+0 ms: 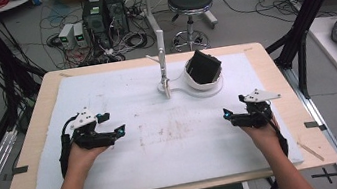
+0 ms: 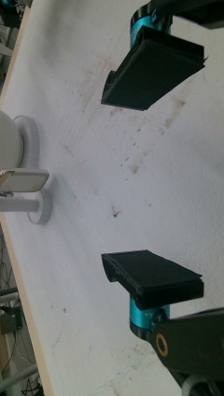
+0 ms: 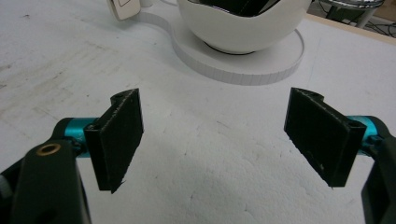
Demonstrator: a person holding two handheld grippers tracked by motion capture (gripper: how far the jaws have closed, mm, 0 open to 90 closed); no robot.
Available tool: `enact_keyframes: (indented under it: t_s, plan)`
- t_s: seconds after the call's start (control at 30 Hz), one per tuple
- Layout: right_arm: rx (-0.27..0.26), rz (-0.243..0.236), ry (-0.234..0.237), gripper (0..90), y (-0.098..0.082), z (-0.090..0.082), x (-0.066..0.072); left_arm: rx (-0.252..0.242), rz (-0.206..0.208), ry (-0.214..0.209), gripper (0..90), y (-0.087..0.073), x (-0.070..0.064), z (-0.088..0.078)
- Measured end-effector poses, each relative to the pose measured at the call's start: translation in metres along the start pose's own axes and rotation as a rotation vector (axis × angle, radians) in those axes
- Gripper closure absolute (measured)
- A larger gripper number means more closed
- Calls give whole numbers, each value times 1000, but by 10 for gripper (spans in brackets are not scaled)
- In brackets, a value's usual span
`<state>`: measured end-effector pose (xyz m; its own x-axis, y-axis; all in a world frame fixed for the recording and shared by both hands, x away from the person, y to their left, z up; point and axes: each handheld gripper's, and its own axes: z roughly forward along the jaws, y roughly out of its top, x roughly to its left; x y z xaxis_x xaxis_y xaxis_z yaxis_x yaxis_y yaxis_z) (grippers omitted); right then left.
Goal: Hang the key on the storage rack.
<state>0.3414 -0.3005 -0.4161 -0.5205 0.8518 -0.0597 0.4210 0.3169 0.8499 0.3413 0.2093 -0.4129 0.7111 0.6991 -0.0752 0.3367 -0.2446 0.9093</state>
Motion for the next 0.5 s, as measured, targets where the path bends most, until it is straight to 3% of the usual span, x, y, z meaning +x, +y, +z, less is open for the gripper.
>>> enact_keyframes:
  t_s: [0.5]
  plan:
    - [7, -1, -2, 200, 1, 4, 0, -1, -9, 7, 202, -4, 2, -6]
